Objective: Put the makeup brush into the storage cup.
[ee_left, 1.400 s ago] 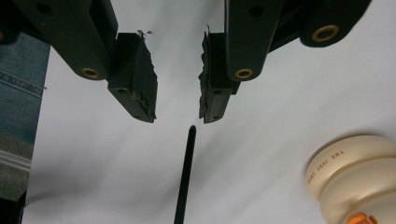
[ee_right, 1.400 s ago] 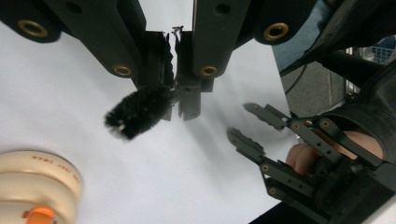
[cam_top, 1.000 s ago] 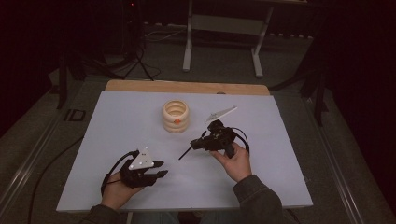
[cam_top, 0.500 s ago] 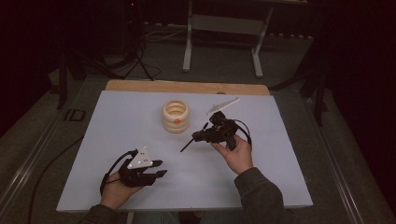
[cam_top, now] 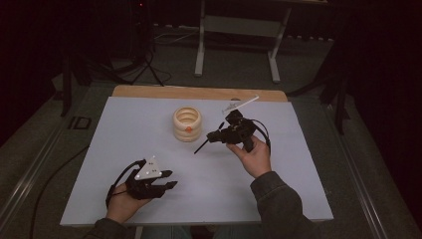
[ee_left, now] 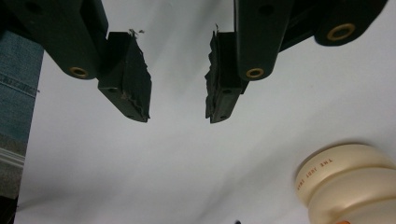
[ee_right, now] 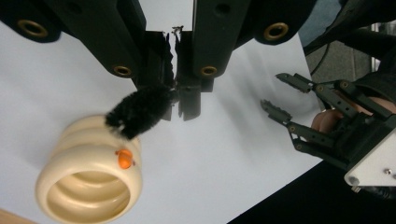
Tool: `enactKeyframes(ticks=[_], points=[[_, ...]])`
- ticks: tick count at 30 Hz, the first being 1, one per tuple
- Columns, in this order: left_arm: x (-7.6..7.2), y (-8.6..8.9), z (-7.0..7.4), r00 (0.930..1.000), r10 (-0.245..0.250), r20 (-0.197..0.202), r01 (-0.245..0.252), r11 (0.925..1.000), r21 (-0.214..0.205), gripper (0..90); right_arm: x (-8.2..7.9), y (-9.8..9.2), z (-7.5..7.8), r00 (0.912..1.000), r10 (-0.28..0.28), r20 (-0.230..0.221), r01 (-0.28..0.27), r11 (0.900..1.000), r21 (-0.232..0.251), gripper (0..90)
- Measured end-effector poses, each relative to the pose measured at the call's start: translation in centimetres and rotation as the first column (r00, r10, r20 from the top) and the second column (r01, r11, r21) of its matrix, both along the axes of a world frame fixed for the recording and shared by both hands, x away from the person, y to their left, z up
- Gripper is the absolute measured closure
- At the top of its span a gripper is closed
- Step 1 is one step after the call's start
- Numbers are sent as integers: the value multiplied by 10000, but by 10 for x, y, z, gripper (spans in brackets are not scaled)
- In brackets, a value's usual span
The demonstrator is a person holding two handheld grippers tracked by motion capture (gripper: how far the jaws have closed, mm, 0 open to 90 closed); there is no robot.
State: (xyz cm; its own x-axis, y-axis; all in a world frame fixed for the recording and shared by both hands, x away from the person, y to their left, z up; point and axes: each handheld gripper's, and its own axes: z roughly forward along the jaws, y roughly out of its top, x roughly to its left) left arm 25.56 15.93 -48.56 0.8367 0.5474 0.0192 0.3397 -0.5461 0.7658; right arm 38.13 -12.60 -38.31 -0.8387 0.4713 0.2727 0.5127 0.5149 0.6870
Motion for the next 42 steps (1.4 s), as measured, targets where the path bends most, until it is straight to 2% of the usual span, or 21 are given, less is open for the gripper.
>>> enactKeyframes(ticks=[17,26,32,39,42], points=[[1,5,1,10000,86,-33,-87,9999,-140,580,24,9,28,9990,-265,361,274,9994,-232,852],[1,5,1,10000,-15,-42,15,10000,-83,576,42,17,42,9976,-498,474,513,9982,-302,852],[2,7,1,10000,50,-84,-51,9998,-196,575,54,24,52,9960,-649,611,675,9968,-426,852],[3,10,2,10000,45,-57,-46,9996,-289,564,66,32,57,9945,-753,727,787,9959,-456,851],[3,10,2,9999,77,-67,-79,9995,-297,561,72,37,55,9939,-823,730,873,9939,-679,852]])
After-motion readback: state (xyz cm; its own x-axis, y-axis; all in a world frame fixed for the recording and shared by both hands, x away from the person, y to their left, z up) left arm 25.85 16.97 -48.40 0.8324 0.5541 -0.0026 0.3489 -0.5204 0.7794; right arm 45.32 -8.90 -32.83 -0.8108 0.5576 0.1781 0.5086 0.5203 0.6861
